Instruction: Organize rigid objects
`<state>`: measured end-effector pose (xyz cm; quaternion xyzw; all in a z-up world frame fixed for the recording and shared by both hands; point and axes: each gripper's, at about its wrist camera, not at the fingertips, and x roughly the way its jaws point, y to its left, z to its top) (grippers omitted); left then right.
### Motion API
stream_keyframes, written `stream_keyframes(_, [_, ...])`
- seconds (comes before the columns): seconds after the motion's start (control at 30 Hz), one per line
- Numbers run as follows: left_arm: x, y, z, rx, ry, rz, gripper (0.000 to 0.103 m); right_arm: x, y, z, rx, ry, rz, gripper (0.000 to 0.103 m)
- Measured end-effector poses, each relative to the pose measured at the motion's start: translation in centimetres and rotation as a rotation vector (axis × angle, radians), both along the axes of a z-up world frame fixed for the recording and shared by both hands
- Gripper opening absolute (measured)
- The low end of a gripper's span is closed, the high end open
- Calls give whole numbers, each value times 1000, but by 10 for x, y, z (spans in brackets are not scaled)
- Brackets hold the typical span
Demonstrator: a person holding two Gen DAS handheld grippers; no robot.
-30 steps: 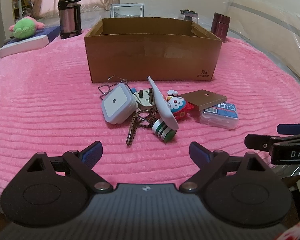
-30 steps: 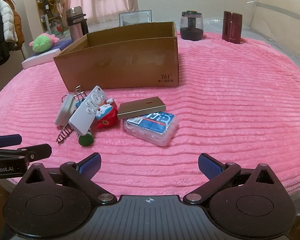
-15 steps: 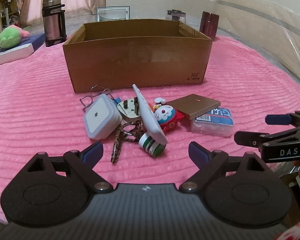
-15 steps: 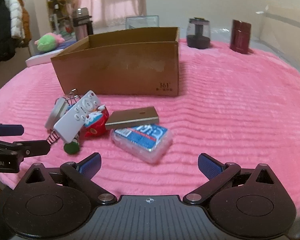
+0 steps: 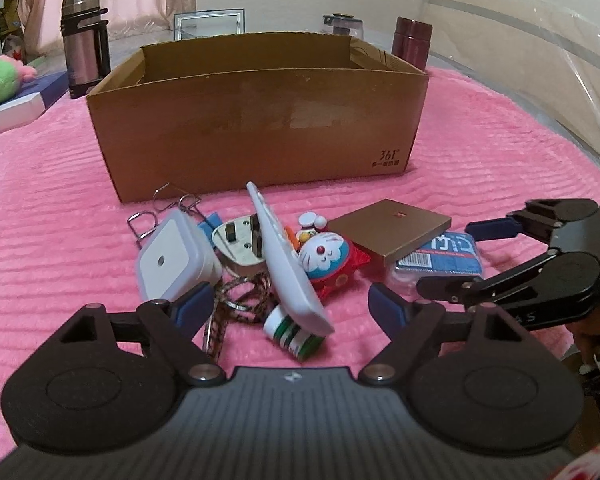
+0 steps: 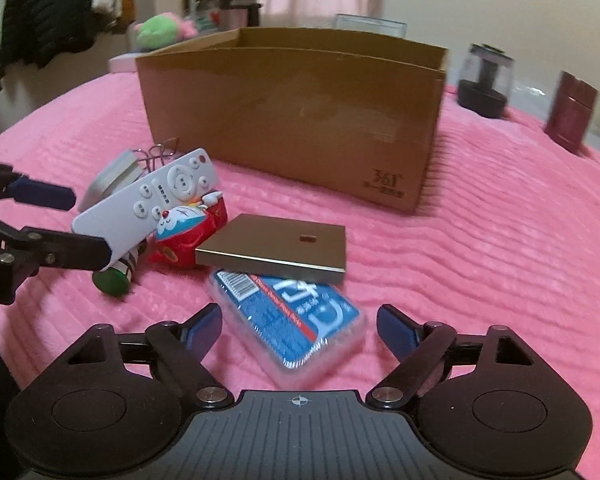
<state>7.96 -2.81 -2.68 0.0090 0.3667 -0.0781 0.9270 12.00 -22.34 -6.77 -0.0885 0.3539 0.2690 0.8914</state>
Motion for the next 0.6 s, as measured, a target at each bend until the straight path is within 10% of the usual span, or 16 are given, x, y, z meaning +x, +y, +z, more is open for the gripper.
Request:
stream_keyframes(0.33, [21, -6, -6, 4, 15, -5, 65, 6, 0, -4, 5, 23, 24, 72])
stream_keyframes(0.6, [24, 6, -11, -24, 59, -4, 25, -11, -5, 1, 38, 56, -41, 67])
